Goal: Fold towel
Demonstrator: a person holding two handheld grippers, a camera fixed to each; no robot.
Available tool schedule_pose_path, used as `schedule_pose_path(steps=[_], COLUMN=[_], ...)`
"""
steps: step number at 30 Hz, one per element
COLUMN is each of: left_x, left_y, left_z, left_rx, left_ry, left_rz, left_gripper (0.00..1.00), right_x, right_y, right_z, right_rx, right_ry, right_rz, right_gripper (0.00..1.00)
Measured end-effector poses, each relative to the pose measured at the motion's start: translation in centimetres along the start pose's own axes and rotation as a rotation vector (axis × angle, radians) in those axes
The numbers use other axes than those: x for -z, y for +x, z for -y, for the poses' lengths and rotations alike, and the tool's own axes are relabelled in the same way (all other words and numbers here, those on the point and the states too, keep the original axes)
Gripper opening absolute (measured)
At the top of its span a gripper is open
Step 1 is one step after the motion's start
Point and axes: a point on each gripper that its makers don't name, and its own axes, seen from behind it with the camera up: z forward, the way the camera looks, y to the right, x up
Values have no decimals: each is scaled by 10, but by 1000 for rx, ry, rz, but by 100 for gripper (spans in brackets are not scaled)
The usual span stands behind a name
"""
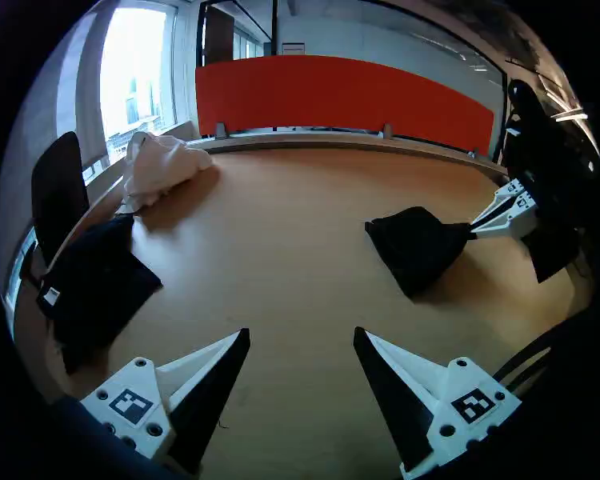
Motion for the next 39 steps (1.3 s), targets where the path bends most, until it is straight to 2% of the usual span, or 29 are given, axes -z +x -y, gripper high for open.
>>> schedule_pose_path(steps=[13,21,27,39], left_x=[3,2,1,-2], left_y=[9,19,26,29], left_z=[-1,-1,1,-1], left_rx=[-16,-14,0,-1], left_ry=[-5,-8,-10,-17], left_rz=[-20,-39,-52,-52], left_gripper=[96,96,96,96], right_x=[30,56,70,95], right_y=[88,125,130,114], right_z=[-31,-46,-61,-94], right_rx=[57,97,82,42], right_ry=[-49,-87,-113,-164], right_rz=[-102,-145,-157,-142], right_gripper=[4,4,4,4])
